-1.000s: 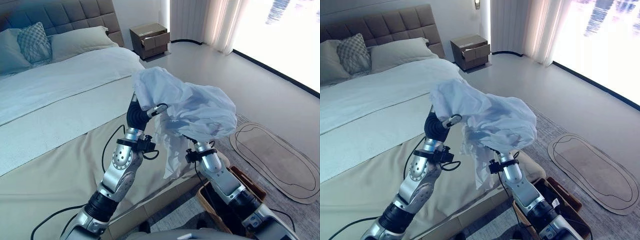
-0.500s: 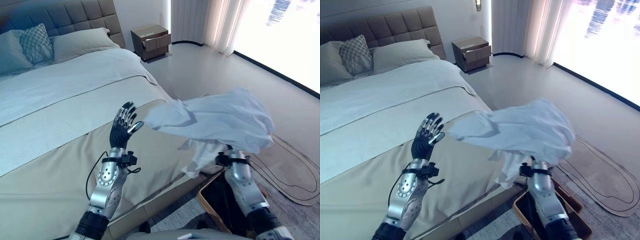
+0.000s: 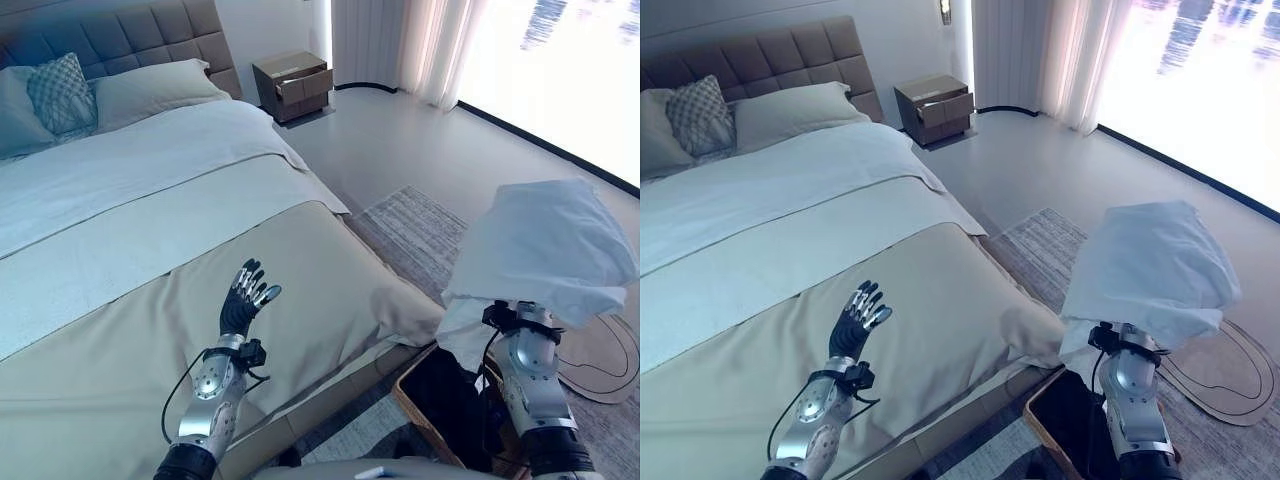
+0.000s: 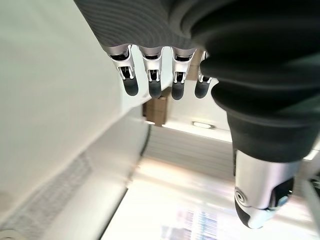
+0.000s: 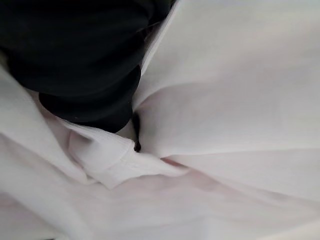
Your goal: Pick up clothes into the bucket
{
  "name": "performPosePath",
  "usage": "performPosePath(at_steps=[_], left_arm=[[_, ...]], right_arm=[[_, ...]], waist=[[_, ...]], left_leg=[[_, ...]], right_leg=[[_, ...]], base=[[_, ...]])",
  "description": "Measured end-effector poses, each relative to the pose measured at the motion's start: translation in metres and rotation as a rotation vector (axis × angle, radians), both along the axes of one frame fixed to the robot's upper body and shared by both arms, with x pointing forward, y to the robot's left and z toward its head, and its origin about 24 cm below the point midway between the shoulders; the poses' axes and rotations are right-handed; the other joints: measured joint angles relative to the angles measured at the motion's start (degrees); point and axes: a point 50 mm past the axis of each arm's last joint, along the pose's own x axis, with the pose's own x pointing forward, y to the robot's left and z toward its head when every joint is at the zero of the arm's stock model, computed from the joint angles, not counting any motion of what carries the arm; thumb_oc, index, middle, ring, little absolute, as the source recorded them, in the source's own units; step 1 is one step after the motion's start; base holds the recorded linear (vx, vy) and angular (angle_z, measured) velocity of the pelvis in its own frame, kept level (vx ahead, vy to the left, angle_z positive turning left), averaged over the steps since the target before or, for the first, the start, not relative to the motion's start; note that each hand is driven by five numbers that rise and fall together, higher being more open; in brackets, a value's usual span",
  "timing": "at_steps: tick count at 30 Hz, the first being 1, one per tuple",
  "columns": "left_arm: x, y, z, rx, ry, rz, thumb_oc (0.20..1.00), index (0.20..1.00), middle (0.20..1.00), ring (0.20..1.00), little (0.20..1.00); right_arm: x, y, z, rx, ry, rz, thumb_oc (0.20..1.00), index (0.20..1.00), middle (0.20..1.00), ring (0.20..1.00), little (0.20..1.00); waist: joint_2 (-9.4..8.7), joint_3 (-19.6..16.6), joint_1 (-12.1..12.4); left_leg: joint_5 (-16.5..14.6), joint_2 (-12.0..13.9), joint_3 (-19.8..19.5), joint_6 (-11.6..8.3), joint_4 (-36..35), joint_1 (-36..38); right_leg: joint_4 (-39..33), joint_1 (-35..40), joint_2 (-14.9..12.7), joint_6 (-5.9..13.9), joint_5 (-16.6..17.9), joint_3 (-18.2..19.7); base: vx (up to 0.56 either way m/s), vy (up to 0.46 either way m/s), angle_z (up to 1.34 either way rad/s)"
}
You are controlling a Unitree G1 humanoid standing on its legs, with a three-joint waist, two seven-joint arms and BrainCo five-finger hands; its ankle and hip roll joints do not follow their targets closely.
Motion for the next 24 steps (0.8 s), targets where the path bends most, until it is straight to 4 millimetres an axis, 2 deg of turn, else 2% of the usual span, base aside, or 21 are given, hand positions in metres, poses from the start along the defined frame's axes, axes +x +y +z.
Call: performPosePath(at_steps=[4, 9, 10, 15, 16, 18, 20, 21, 24], left_arm=[[-0.002, 0.001, -0.002, 0.002, 0.006, -0.003, 1.000, 1.000, 1.000, 1.000, 1.000], [-0.008, 0.005, -0.007, 0.037, 0.023, -0.001, 1.000, 1.000, 1.000, 1.000, 1.000], [-0.012, 0.010, -0.009, 0.034, 0.033, 0.017, 1.000, 1.000, 1.000, 1.000, 1.000], [-0.023, 0.022, -0.014, -0.031, 0.045, 0.068, 1.000, 1.000, 1.000, 1.000, 1.000], [-0.023, 0.023, -0.014, -0.050, 0.040, 0.069, 1.000, 1.000, 1.000, 1.000, 1.000], [-0.019, 0.023, -0.006, -0.106, -0.007, 0.068, 1.000, 1.000, 1.000, 1.000, 1.000], [-0.013, 0.023, 0.001, -0.160, -0.055, 0.077, 1.000, 1.000, 1.000, 1.000, 1.000], [-0.011, 0.024, 0.006, -0.186, -0.080, 0.085, 1.000, 1.000, 1.000, 1.000, 1.000], [-0.007, 0.027, 0.013, -0.206, -0.113, 0.091, 1.000, 1.000, 1.000, 1.000, 1.000]], right_arm=[[-0.006, -0.006, -0.003, 0.008, 0.012, -0.020, 0.200, 0.200, 0.200, 0.200, 0.200], [-0.019, -0.016, -0.017, 0.003, 0.073, -0.051, 0.200, 0.200, 0.200, 0.200, 0.200], [-0.023, -0.021, -0.024, 0.003, 0.107, -0.065, 0.200, 0.200, 0.200, 0.200, 0.200], [-0.036, -0.045, -0.052, 0.089, 0.212, -0.163, 0.200, 0.200, 0.200, 0.200, 0.200], [-0.037, -0.047, -0.054, 0.110, 0.217, -0.174, 0.200, 0.200, 0.200, 0.200, 0.200], [-0.029, -0.048, -0.051, 0.151, 0.182, -0.173, 0.200, 0.200, 0.200, 0.200, 0.200], [-0.022, -0.051, -0.046, 0.163, 0.153, -0.177, 0.200, 0.200, 0.200, 0.200, 0.200], [-0.017, -0.052, -0.041, 0.175, 0.128, -0.181, 0.200, 0.200, 0.200, 0.200, 0.200], [-0.009, -0.054, -0.034, 0.182, 0.096, -0.184, 0.200, 0.200, 0.200, 0.200, 0.200]], waist=[[-0.07, -0.05, -0.18], [-0.39, -0.23, -0.54], [-0.61, -0.44, -1.22], [-0.90, 0.52, -1.23], [-0.87, 1.21, -1.26], [-0.61, 4.86, -1.55], [-0.20, 7.86, -1.93], [-0.13, 9.45, -1.91], [-0.25, 11.52, -2.17]], left_leg=[[-0.13, 0.00, 0.10, 0.20, -0.01, -0.02], [-0.12, -0.02, 0.37, 0.15, 0.00, -0.31], [-0.16, 0.00, 0.36, 0.21, 0.00, -0.71], [-0.22, -0.41, 1.54, 0.32, 2.32, -4.08], [-0.22, -0.65, 1.67, 0.33, 3.26, -4.93], [-1.66, -1.43, 2.10, 1.81, 7.91, -9.02], [-2.49, -1.99, 2.47, 1.81, 11.84, -12.85], [-4.01, -2.11, 3.06, 1.83, 13.45, -14.66], [-5.73, -2.23, 4.01, 1.92, 17.88, -19.35]], right_leg=[[0.00, -0.22, 0.00, 0.04, -0.01, 0.33], [0.07, -0.67, -0.01, 0.21, -0.09, 0.77], [0.06, -0.99, -0.01, 0.24, -0.12, 0.78], [3.02, -5.65, -0.53, 0.17, -0.08, 2.36], [3.96, -6.57, -0.71, 0.18, -0.07, 2.62], [9.31, -11.52, -1.84, 0.56, -1.50, 4.25], [13.72, -15.98, -2.57, 0.61, -2.30, 5.32], [16.22, -18.59, -2.85, 0.53, -3.49, 6.09], [20.95, -24.19, -3.28, 0.21, -4.53, 8.26]], base=[[-0.01, -0.005, -0.03], [-0.04, -0.005, -0.03], [0.00, 0.000, 0.00], [-0.16, 0.028, -0.14], [-0.15, 0.033, -0.09], [-0.30, 0.048, -0.15], [-0.22, 0.023, -0.14], [-0.16, 0.005, -0.11], [-0.14, -0.001, -0.19]])
